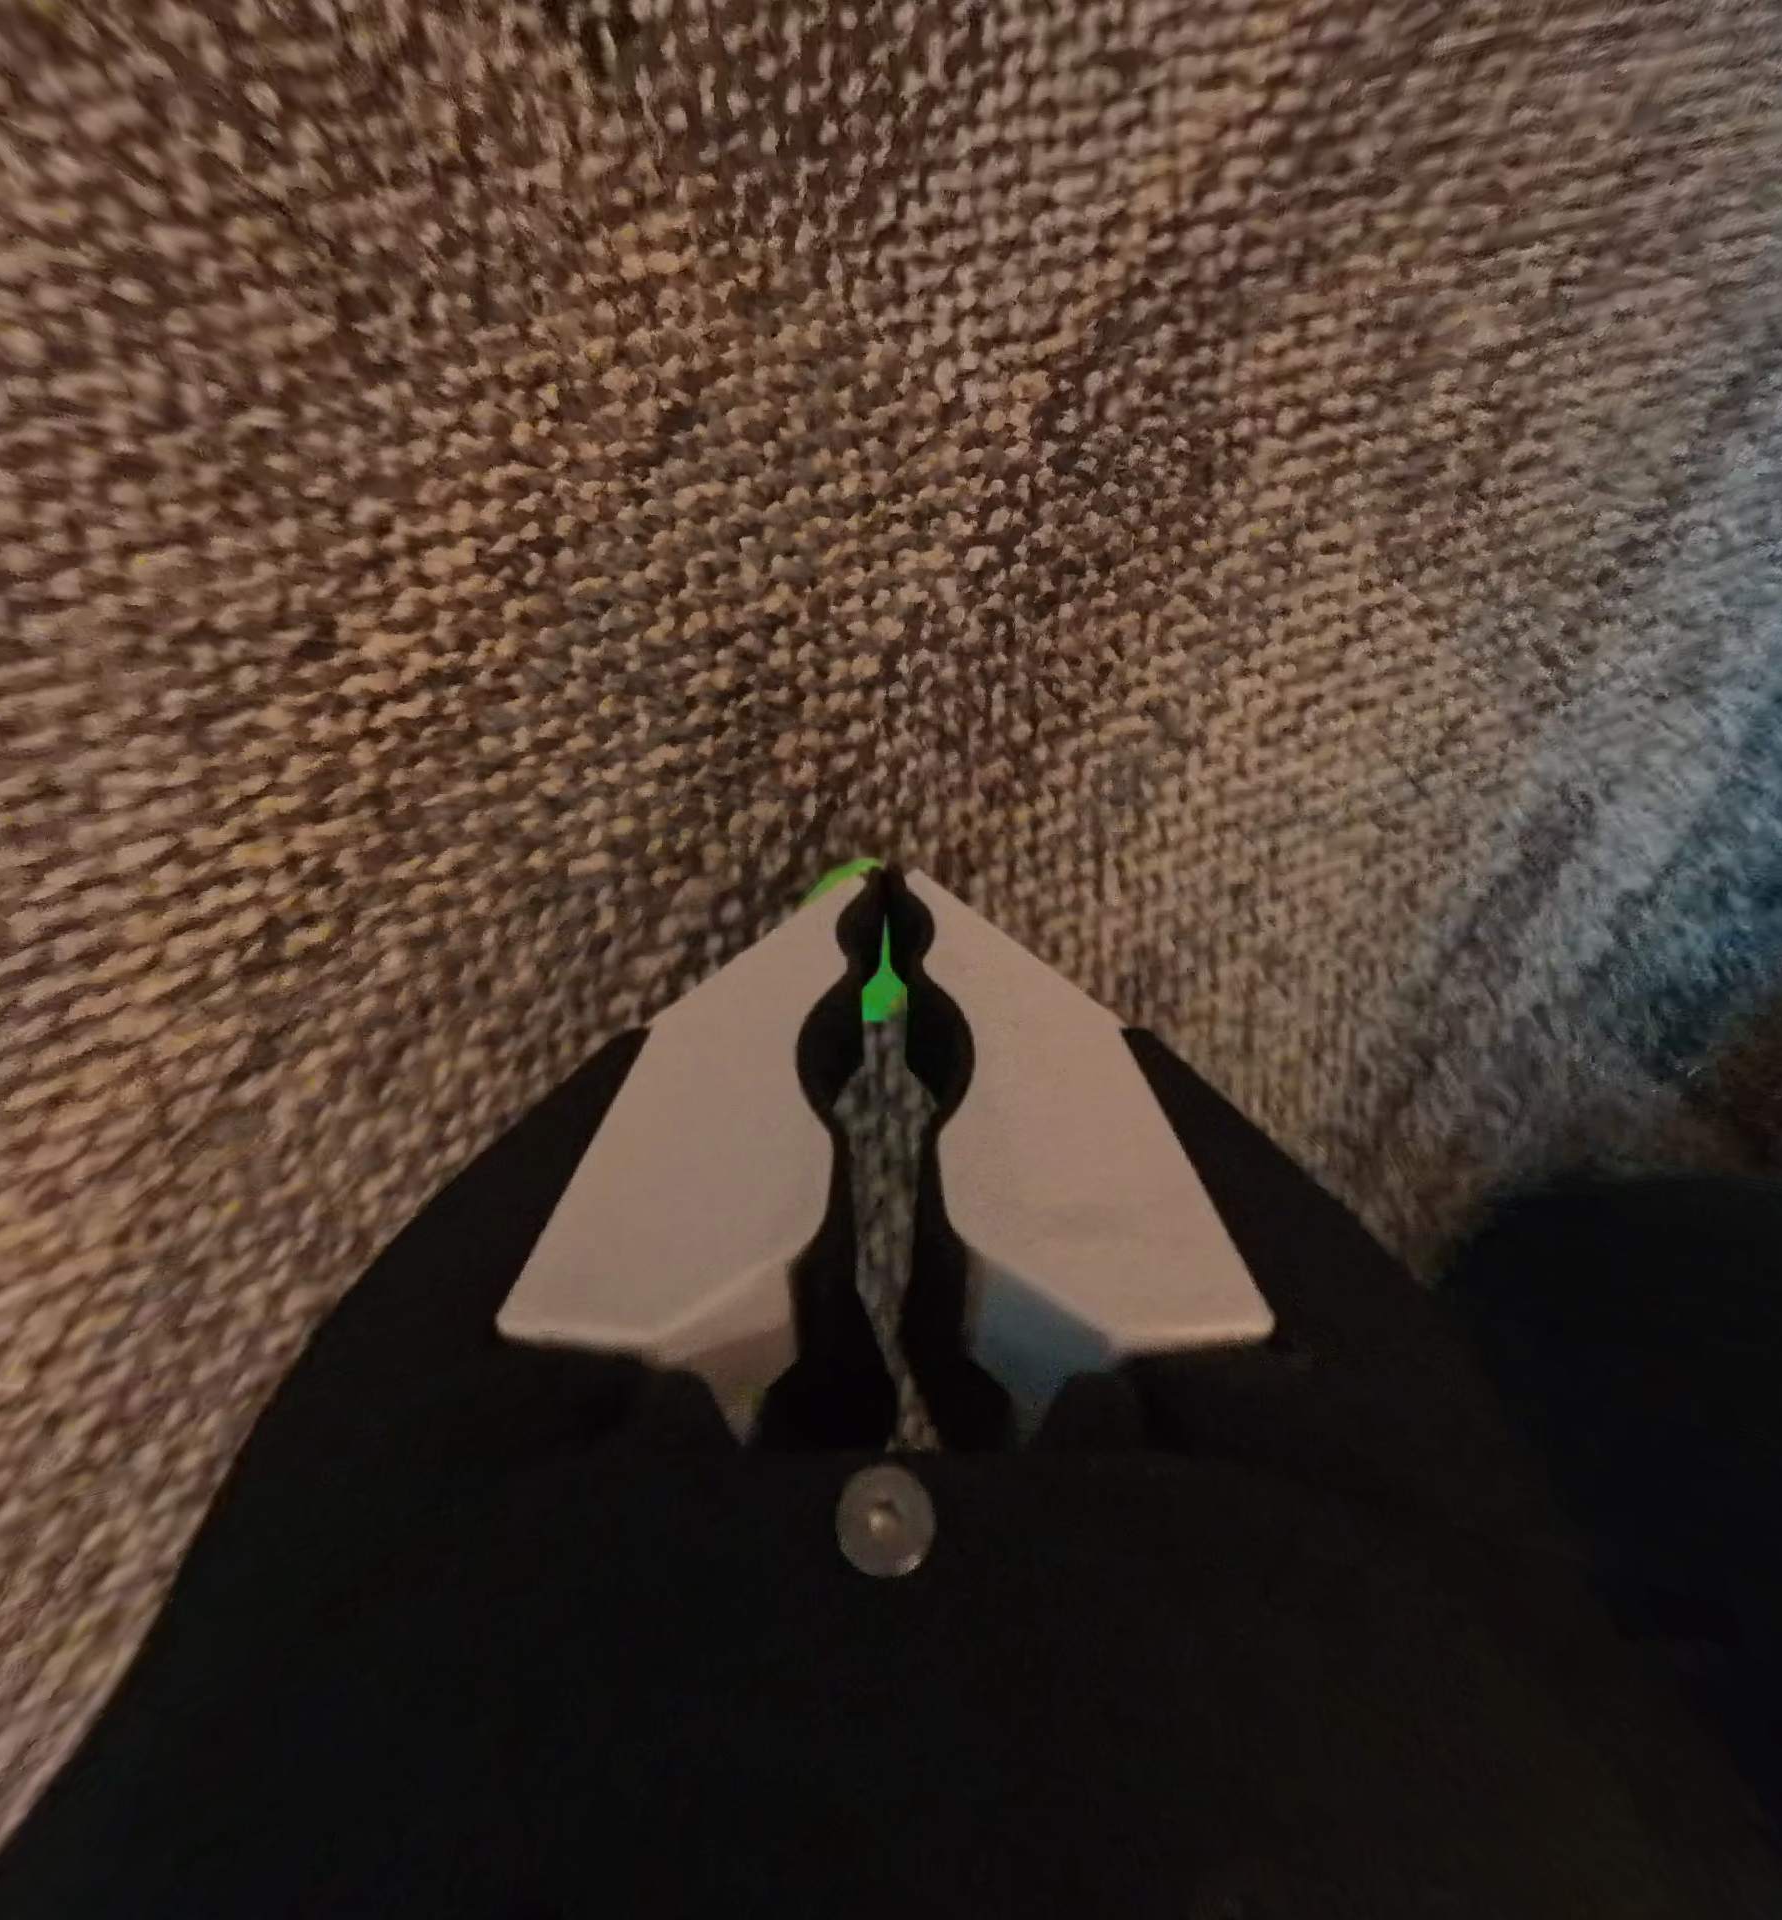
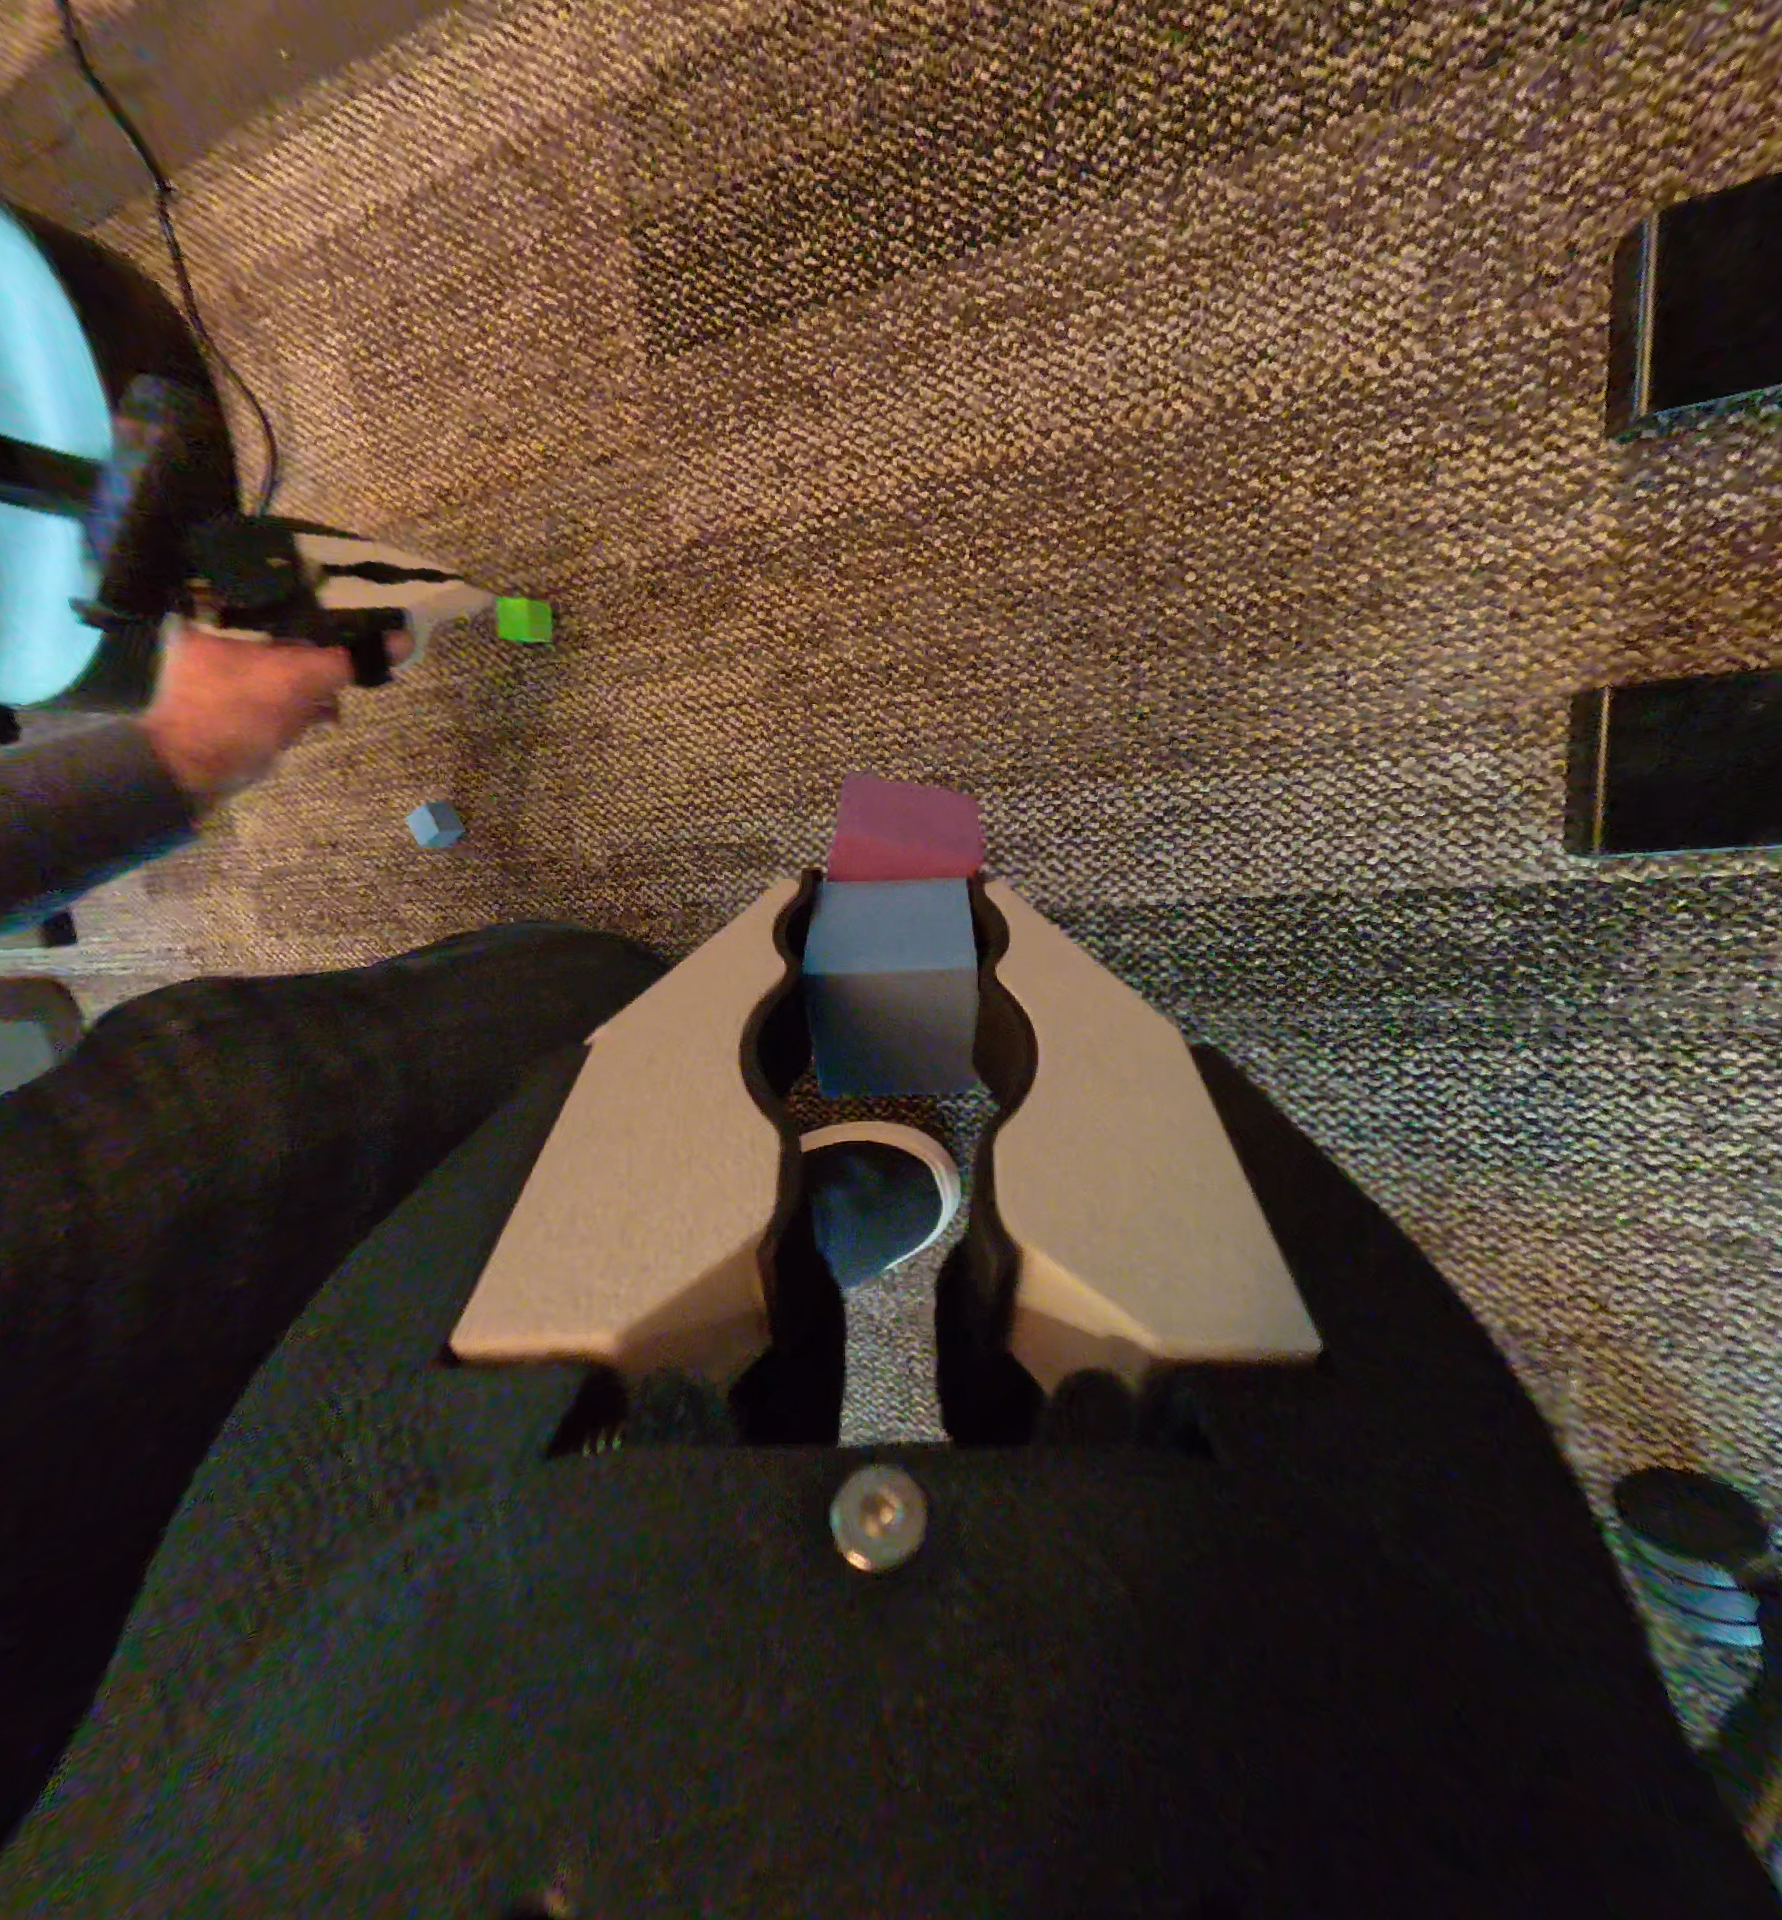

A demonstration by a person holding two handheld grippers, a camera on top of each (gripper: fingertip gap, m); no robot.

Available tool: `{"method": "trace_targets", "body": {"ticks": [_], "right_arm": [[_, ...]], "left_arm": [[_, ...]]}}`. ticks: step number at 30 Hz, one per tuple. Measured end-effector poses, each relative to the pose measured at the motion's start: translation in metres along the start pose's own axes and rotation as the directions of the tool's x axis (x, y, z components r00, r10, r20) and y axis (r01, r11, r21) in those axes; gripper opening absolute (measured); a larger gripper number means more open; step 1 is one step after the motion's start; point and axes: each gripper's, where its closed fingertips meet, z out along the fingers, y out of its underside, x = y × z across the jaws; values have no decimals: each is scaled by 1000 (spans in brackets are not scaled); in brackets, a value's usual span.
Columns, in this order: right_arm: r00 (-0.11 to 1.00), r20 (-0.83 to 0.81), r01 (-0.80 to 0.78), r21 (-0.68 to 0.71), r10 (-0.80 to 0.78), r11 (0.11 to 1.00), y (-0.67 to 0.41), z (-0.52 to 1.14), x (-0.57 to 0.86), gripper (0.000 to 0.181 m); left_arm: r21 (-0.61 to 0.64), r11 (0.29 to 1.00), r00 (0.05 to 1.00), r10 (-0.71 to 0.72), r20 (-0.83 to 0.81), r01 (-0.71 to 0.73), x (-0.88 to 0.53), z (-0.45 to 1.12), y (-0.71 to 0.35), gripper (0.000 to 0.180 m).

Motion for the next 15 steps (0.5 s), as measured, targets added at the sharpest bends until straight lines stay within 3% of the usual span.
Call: {"method": "trace_targets", "body": {"ticks": [3, 9, 14, 15], "right_arm": [[999, -3, 45, 3, -45, 999, -2, -2, -1, 26], [995, 4, 105, -15, -105, 994, -2, 8, -2, 26], [995, 20, 100, -33, -100, 994, 6, 18, -2, 26], [995, 17, 104, -30, -103, 994, 5, 18, -3, 26]], "left_arm": [[-16, 998, 998, 65, -17, -65, 4, -45, 30, 0], [-32, 999, 999, -17, -43, 16, -1, -52, 67, 0], [-40, 997, 997, -61, 57, 63, -8, -7, 30, 57], [-53, 995, 993, -86, 75, 90, -10, 4, 29, 58]]}}
